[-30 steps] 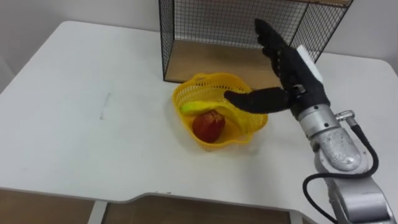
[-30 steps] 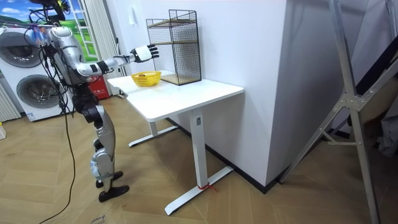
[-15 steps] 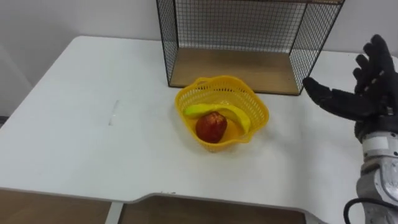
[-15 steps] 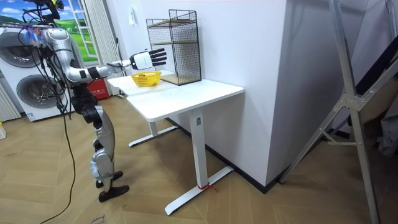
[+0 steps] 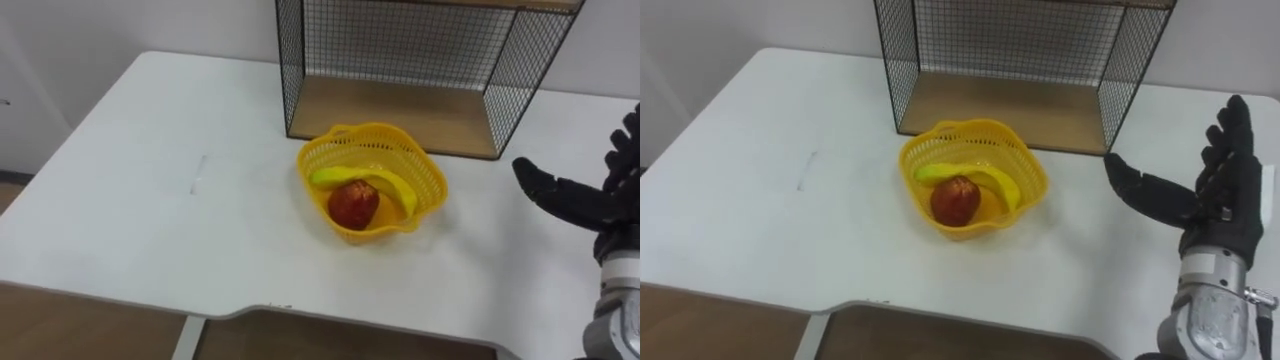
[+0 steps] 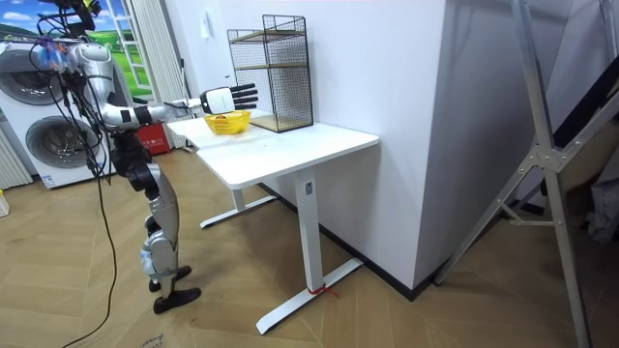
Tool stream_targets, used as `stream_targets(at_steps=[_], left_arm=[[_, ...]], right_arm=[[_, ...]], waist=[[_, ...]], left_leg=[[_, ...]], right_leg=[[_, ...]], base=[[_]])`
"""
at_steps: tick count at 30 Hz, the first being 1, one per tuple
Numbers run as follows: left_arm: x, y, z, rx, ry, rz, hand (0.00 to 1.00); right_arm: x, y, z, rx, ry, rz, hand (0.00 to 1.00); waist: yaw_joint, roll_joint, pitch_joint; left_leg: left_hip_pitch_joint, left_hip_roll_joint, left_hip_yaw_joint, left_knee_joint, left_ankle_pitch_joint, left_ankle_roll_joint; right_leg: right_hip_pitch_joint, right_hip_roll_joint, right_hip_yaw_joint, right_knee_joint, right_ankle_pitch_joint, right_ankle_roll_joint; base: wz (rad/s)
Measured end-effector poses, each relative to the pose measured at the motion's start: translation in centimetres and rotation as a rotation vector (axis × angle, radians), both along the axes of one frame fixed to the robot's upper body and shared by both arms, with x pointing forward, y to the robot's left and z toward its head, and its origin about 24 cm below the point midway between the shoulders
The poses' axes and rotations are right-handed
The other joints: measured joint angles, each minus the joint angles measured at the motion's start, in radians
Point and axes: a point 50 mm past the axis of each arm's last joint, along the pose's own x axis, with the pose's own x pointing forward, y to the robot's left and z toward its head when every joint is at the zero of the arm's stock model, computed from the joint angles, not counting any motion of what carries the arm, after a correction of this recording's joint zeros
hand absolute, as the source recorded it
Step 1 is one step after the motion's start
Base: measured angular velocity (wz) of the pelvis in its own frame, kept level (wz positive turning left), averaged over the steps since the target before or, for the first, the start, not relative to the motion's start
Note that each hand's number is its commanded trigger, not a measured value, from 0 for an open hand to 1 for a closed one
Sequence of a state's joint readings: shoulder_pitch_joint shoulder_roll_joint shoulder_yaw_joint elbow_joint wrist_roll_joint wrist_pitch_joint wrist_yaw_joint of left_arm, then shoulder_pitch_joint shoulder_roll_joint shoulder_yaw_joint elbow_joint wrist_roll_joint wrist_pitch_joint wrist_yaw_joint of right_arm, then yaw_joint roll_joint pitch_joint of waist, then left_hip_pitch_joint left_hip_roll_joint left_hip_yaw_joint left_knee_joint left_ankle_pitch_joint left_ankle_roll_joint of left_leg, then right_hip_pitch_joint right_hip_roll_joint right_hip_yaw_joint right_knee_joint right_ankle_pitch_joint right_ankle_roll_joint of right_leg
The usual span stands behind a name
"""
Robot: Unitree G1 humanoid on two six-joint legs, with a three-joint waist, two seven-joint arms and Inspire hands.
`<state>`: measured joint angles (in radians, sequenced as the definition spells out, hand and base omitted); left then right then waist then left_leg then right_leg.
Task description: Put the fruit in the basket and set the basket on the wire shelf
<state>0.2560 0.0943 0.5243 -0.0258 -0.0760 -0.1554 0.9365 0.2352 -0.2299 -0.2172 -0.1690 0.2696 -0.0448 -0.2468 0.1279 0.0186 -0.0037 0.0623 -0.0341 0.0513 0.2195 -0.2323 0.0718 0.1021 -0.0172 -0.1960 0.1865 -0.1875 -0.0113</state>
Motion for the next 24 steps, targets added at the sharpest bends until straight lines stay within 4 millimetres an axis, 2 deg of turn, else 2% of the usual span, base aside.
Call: stream_targets(at_steps=[1,3,8,10,13,19,22,24], left_arm=[[0.7,-0.4,0.2,0.002,-0.012,-0.049,0.0],[1.5,-1.0,0.2,-0.006,-0.016,-0.12,0.0],[4.2,-3.7,0.1,-0.06,-0.038,-0.374,0.0],[5.6,-5.6,-0.5,-0.104,-0.039,-0.528,0.0],[7.1,-8.0,-1.9,-0.191,-0.018,-0.724,0.0],[8.2,-11.3,-3.6,-0.399,-0.066,-0.998,0.0],[8.6,-12.0,-3.6,-0.457,-0.108,-1.092,0.0],[8.7,-12.2,-3.6,-0.469,-0.117,-1.133,0.0]], right_arm=[[0.1,0.1,0.0,0.001,0.001,0.016,0.0],[0.1,0.4,-0.3,0.01,0.008,0.051,0.0],[0.3,1.7,-1.7,0.071,0.042,0.137,0.0],[0.5,2.6,-3.1,0.119,0.078,0.189,0.0],[0.5,3.8,-4.2,0.209,0.091,0.248,0.0],[1.5,5.6,-4.6,0.338,0.067,0.344,0.0],[1.9,6.2,-5.2,0.388,0.078,0.382,0.0],[1.9,6.6,-5.4,0.402,0.082,0.408,0.0]], waist=[[-0.003,-0.002,0.0056],[-0.006,-0.003,0.0106],[-0.025,-0.009,0.0121],[-0.041,-0.018,0.0147],[-0.047,-0.02,0.0154],[-0.074,-0.024,0.0167],[-0.096,-0.028,0.0176],[-0.099,-0.028,0.0177]], left_leg=[[-0.001,0.0,-0.001,0.001,0.0,0.0],[0.0,0.002,-0.001,0.0,0.0,0.0],[-0.011,0.003,0.001,0.001,0.0,-0.001],[-0.01,0.003,0.004,0.004,0.0,-0.001],[-0.012,0.002,0.006,0.003,0.0,0.0],[-0.015,0.004,0.013,0.005,0.0,0.0],[-0.018,0.005,0.012,0.011,0.0,-0.001],[-0.018,0.005,0.013,0.014,0.0,-0.001]], right_leg=[[-0.002,0.001,0.001,-0.001,0.0,0.0],[-0.005,0.002,0.001,-0.002,0.0,0.0],[-0.011,0.0,0.003,-0.001,0.0,0.0],[-0.012,-0.001,0.004,-0.001,0.0,0.0],[-0.015,-0.002,0.005,-0.001,0.0,0.0],[-0.019,-0.002,0.007,-0.001,0.0,0.0],[-0.016,-0.002,0.004,-0.001,0.0,0.0],[-0.014,-0.002,0.004,-0.001,0.0,0.0]], base=[[0.16],[0.0],[0.0],[0.0],[-0.03],[-0.04],[0.05],[0.0]])
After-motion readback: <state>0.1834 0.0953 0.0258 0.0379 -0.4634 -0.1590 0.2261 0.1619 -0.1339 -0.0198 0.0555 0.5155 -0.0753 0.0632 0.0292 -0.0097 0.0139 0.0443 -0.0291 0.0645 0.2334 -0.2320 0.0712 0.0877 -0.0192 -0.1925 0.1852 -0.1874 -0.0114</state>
